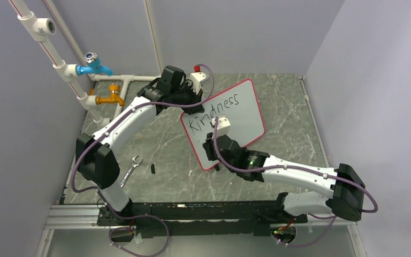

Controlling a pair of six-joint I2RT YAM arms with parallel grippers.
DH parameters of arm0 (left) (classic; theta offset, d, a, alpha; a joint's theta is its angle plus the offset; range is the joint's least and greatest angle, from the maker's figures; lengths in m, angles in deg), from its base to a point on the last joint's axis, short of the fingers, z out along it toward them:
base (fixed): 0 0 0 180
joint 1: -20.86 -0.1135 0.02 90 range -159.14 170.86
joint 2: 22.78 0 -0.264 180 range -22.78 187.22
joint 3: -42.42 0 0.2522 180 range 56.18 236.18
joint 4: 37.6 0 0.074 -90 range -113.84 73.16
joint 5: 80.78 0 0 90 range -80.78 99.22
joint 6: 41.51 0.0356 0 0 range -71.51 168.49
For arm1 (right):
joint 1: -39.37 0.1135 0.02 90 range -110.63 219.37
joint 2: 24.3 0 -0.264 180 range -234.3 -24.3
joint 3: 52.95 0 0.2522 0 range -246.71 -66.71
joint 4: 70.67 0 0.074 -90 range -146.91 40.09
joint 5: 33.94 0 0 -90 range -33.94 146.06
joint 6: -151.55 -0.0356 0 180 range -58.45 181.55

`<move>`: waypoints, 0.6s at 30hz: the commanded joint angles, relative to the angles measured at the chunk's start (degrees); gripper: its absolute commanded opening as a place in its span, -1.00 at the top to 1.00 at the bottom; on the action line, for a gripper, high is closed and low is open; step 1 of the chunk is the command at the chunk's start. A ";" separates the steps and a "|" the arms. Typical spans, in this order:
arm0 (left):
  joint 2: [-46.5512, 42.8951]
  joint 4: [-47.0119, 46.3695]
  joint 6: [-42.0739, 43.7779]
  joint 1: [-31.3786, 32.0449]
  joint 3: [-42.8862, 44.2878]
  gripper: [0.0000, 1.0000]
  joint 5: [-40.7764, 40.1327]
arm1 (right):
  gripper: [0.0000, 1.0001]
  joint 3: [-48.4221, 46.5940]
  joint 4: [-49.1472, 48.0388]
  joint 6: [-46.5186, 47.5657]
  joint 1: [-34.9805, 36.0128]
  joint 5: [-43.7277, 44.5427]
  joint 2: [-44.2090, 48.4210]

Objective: Write a sentence on the whiteboard

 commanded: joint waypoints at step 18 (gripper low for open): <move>3.57 9.29 7.80 1.08 -4.02 1.00 -13.20 | 1.00 -1.57 -2.69 -1.69 0.62 -3.40 -3.68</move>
